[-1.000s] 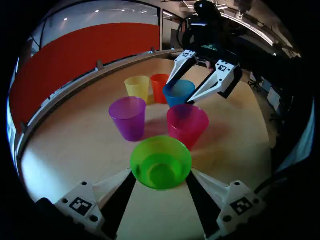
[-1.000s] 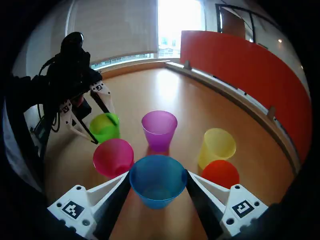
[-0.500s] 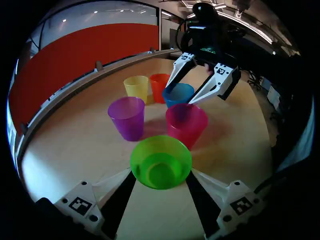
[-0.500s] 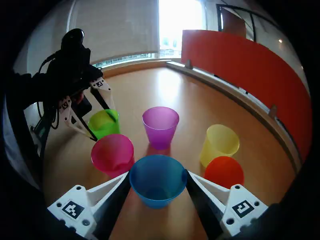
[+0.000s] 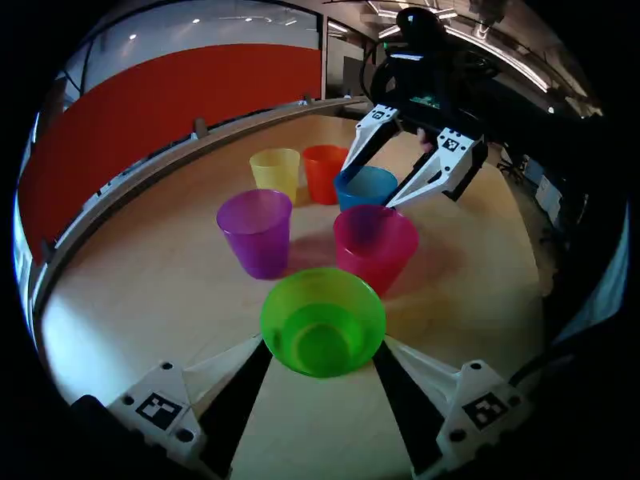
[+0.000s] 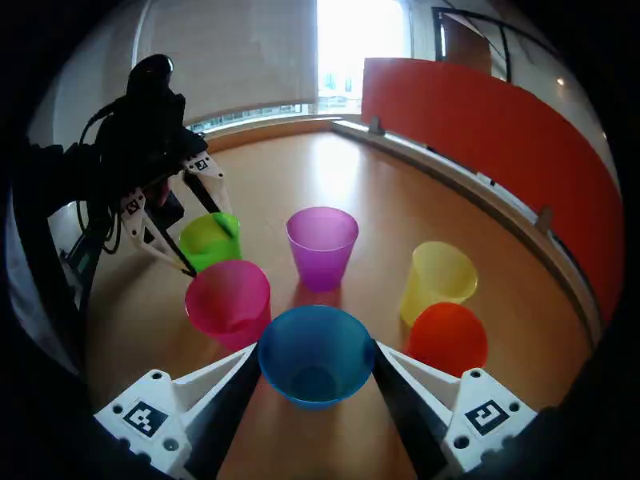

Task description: Pour water

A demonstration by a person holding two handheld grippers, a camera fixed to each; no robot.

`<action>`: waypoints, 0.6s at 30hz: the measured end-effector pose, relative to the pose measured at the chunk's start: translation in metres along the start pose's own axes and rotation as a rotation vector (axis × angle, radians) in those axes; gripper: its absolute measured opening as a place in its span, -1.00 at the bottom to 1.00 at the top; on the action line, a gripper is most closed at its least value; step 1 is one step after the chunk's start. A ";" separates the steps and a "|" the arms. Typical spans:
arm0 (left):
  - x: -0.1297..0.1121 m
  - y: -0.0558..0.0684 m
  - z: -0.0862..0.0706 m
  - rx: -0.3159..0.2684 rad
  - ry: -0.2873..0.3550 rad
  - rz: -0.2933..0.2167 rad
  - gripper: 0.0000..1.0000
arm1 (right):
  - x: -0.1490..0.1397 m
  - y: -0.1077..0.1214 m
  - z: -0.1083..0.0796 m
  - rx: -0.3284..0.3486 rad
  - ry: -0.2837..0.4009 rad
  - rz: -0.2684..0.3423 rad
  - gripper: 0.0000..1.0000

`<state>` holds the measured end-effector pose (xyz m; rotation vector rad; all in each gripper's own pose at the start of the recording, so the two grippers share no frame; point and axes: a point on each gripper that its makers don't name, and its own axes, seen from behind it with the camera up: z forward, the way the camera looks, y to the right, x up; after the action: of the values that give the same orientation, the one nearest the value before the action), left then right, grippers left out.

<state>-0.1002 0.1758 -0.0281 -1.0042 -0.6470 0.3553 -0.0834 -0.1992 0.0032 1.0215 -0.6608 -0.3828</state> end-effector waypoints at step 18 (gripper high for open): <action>-0.004 -0.002 -0.005 0.014 -0.016 -0.003 0.73 | -0.008 -0.001 -0.005 -0.016 -0.010 0.000 1.00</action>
<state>-0.1003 0.1689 -0.0297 -0.9882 -0.6597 0.3650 -0.0859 -0.1916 -0.0022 1.0047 -0.6661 -0.3929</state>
